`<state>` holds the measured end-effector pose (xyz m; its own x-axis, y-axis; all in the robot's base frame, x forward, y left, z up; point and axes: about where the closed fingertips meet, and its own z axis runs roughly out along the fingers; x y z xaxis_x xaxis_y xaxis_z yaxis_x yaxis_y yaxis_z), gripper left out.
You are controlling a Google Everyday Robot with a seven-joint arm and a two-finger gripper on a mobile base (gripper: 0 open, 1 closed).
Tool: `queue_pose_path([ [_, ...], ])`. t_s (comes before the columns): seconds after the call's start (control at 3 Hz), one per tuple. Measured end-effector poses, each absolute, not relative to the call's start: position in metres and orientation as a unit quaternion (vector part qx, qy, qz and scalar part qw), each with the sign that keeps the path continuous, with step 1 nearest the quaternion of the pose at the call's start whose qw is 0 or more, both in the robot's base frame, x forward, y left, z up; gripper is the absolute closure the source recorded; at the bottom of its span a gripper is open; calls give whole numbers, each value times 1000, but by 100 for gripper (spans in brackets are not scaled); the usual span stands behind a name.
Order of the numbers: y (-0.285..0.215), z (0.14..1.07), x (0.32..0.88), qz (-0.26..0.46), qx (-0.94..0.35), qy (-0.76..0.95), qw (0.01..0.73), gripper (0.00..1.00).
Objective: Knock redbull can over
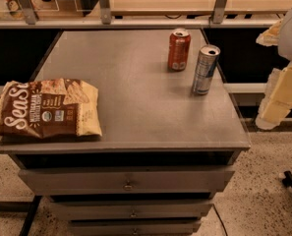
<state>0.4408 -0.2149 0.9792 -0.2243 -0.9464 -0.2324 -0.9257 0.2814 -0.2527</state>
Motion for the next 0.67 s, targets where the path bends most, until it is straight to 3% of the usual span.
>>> queue_pose_path([
  [0.67, -206, 968, 461, 22, -558, 794, 240, 0],
])
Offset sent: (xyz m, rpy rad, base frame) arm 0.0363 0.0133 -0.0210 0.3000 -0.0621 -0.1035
